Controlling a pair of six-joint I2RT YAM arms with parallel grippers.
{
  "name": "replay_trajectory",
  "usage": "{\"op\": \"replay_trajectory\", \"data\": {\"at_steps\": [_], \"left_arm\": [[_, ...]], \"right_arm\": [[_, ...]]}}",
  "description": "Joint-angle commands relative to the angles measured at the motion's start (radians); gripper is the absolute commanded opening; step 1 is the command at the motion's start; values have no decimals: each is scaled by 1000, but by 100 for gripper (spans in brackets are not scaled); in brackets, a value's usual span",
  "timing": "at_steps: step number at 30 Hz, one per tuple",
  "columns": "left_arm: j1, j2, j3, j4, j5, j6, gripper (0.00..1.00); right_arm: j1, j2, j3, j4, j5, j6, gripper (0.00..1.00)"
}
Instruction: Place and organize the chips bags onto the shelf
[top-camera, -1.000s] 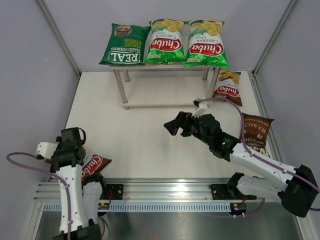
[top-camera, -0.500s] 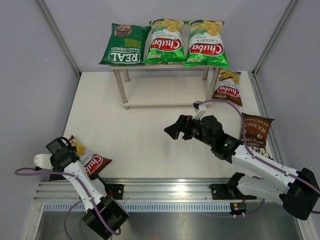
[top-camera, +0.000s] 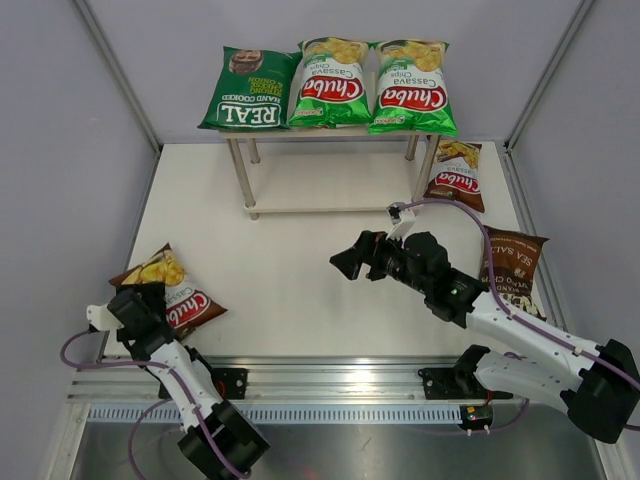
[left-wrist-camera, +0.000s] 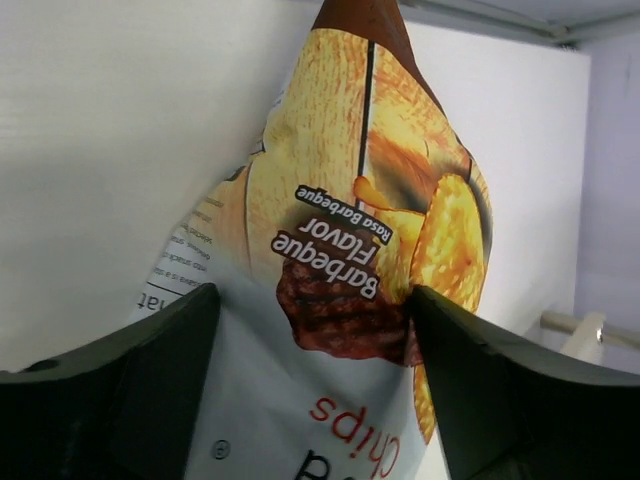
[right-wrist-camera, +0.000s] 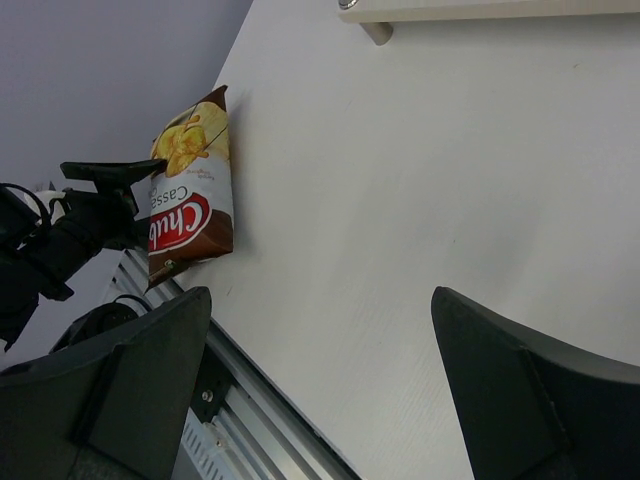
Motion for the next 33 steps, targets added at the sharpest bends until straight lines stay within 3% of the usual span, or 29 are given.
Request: {"op": "replay_trajectory", "data": {"at_steps": [1,6,8,10,18,24,28,33], "left_arm": [[-43,-13,-68,50,143,-66,76],[-173,19,-61,76,87,-116,60],[-210,61,-41,105,87,-116,48],[-232,128,-15,127,91,-116,33],[-240,223,51,130,165,-102,2],[-238,200,77,119,235,-94,0],[-238,181,82,121,306,-103,0],[-240,72,62,133,356,-166,0]], "right_arm": [[-8,-18,23,-21,39,-38,99],[-8,-1,43,-45,100,-60,99],[-8,-1,46,-56,114,-63,99],[-8,-3,46,-56,136,-64,99],[-8,34,59,-49,160,-44,99],[-8,140,55,52,65,15,99],[-7,241,52,205,-54,89,99],[-5,410,19,411,-137,323,100]]}}
